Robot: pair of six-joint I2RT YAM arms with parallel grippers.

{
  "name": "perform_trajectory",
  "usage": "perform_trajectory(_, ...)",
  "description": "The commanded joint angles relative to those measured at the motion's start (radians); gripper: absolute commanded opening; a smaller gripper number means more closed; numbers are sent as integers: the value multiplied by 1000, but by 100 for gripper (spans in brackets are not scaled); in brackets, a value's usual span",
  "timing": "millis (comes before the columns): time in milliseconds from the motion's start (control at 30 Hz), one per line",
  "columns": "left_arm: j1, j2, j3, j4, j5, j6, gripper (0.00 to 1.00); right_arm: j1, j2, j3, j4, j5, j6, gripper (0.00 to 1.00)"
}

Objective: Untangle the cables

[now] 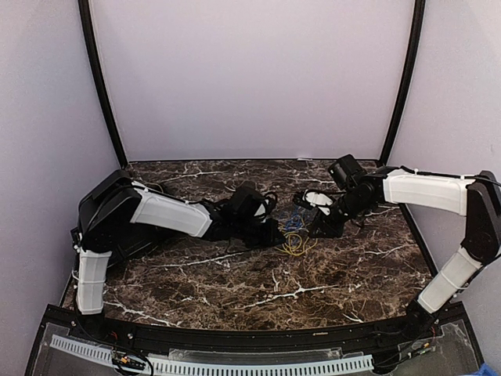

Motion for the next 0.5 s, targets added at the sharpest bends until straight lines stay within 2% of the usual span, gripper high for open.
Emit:
perform_trajectory(0, -25, -198, -21, -76, 79, 266, 0, 6, -73, 10, 81, -8, -28, 35)
perform_trajectory(133, -35, -365, -60, -141, 104, 428, 0, 6, -162, -16, 137, -165, -106, 57)
perform_trajectory(233, -37, -477, -79, -161, 106, 475, 0, 7, -193, -9, 162, -253, -124, 69)
perform_trajectory(467, -38, -616, -46, -190, 63, 498, 0, 10, -129, 82, 200, -364, -100, 73)
